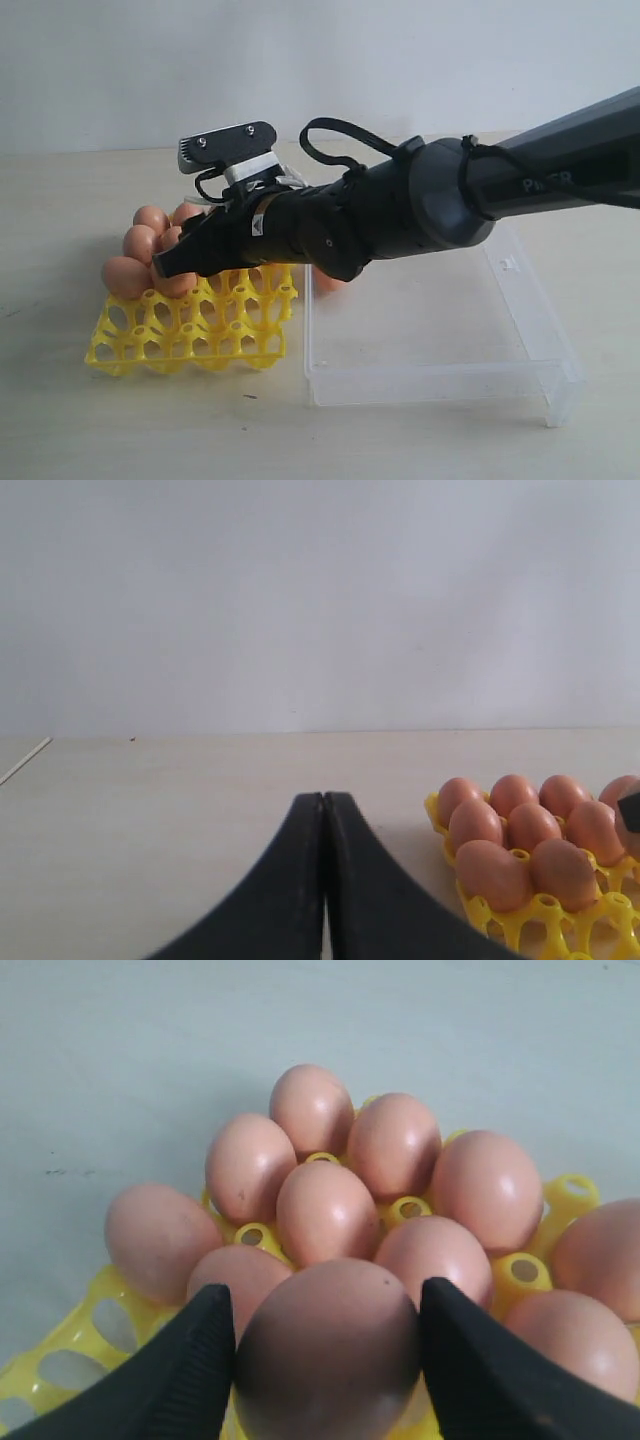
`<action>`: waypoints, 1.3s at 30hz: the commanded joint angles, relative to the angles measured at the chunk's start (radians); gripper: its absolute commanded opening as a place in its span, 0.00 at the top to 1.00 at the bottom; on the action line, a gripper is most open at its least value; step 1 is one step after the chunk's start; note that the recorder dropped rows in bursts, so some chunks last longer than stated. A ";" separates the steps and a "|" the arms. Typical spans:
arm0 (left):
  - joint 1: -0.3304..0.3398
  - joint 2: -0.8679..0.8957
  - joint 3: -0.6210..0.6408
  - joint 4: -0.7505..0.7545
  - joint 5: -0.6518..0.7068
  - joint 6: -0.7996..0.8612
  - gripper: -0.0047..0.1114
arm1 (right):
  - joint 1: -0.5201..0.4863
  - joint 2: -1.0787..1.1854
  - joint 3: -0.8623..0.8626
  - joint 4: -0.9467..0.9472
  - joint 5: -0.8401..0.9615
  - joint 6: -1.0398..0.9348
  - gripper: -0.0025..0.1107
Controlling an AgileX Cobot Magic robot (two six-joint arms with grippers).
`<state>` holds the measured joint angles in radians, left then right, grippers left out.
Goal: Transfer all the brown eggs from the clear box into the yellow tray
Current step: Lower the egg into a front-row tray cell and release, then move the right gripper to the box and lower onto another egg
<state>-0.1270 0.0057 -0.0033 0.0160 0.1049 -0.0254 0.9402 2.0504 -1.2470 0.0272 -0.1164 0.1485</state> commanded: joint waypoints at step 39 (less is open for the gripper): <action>-0.003 -0.006 0.003 -0.007 -0.002 -0.004 0.96 | -0.095 -0.256 0.000 -0.008 0.484 -0.095 0.98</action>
<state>-0.1270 0.0057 -0.0033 0.0160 0.1049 -0.0254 0.8937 1.8308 -1.2470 0.0272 0.2047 0.0572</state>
